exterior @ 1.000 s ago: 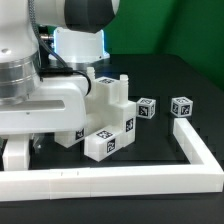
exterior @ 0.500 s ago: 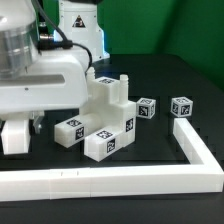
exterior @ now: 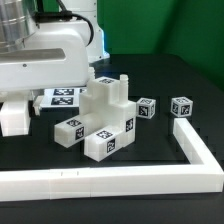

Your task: Assemble chair

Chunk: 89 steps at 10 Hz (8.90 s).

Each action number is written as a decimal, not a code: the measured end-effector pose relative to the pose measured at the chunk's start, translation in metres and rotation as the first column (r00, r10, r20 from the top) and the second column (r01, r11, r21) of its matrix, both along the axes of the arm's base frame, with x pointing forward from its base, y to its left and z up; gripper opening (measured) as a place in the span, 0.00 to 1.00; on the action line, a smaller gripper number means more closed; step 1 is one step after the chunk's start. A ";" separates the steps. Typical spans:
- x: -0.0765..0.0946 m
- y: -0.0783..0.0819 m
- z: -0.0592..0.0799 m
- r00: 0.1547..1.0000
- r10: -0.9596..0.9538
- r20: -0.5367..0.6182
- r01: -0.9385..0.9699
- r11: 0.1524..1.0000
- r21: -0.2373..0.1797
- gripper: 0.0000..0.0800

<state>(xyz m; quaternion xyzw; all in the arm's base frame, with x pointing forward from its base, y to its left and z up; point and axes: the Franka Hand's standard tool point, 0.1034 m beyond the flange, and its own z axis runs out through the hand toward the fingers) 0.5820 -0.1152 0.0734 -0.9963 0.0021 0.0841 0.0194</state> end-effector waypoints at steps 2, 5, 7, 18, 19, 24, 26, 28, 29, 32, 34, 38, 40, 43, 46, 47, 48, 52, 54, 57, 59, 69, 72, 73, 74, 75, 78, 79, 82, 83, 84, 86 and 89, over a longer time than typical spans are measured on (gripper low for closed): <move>0.000 0.001 -0.001 0.988 -0.151 -0.005 0.151 0.988 -0.024 0.36; -0.001 0.001 0.003 0.958 -0.287 -0.003 0.287 0.958 -0.027 0.36; -0.001 0.005 0.016 0.958 -0.286 0.008 0.286 0.958 -0.018 0.36; -0.010 0.022 0.054 0.811 -0.585 0.015 0.585 0.811 -0.003 0.36; -0.013 0.027 0.059 0.813 -0.582 0.015 0.582 0.813 0.003 0.36; -0.007 0.086 0.072 0.759 -0.651 0.004 0.651 0.759 -0.016 0.36; -0.007 0.084 0.071 0.766 -0.643 0.003 0.643 0.765 -0.016 0.36; -0.007 0.084 0.070 0.766 -0.643 0.002 0.643 0.766 -0.017 0.36; -0.013 0.090 0.070 0.728 -0.685 0.005 0.685 0.728 -0.021 0.36; -0.024 0.113 0.065 0.709 -0.705 -0.009 0.704 0.709 -0.040 0.36; -0.024 0.112 0.064 0.711 -0.704 -0.010 0.703 0.710 -0.041 0.36; -0.026 0.113 0.059 0.712 -0.702 -0.011 0.701 0.711 -0.045 0.36; -0.026 0.115 0.054 0.693 -0.721 -0.011 0.719 0.693 -0.052 0.36; -0.025 0.116 0.050 0.697 -0.717 -0.005 0.716 0.696 -0.049 0.36; -0.023 0.121 0.051 0.701 -0.713 -0.005 0.712 0.700 -0.047 0.36; -0.018 0.124 0.052 0.705 -0.710 -0.001 0.709 0.704 -0.042 0.36; -0.016 0.126 0.052 0.707 -0.708 0.002 0.707 0.706 -0.040 0.36; -0.017 0.126 0.049 0.709 -0.706 -0.001 0.705 0.708 -0.043 0.36; -0.023 0.135 0.046 0.718 -0.696 -0.006 0.695 0.717 -0.048 0.36; -0.023 0.142 0.046 0.727 -0.687 -0.007 0.686 0.726 -0.048 0.36; -0.023 0.142 0.046 0.727 -0.686 -0.007 0.685 0.727 -0.048 0.36; -0.025 0.139 0.046 0.747 -0.665 -0.001 0.664 0.746 -0.040 0.36; -0.025 0.136 0.046 0.732 -0.681 -0.001 0.681 0.731 -0.044 0.36; -0.025 0.133 0.045 0.728 -0.685 0.000 0.684 0.728 -0.047 0.36; -0.025 0.131 0.044 0.727 -0.687 0.000 0.686 0.726 -0.049 0.36; -0.025 0.132 0.043 0.729 -0.685 -0.001 0.684 0.728 -0.050 0.36; -0.025 0.130 0.042 0.727 -0.687 0.000 0.686 0.726 -0.051 0.36; -0.025 0.129 0.041 0.727 -0.687 0.001 0.686 0.726 -0.051 0.36; -0.023 0.130 0.035 0.733 -0.680 0.014 0.680 0.732 -0.048 0.36; -0.022 0.130 0.033 0.733 -0.680 0.016 0.679 0.732 -0.049 0.36; -0.022 0.130 0.032 0.735 -0.678 0.016 0.678 0.733 -0.050 0.36; -0.021 0.132 0.037 0.738 -0.675 0.008 0.674 0.737 -0.051 0.36; -0.020 0.141 0.052 0.758 -0.652 0.012 0.652 0.757 -0.043 0.36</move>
Offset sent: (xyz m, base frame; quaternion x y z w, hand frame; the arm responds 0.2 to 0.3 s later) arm -0.0105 -0.0048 0.0076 0.0179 -0.0135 0.2192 0.9754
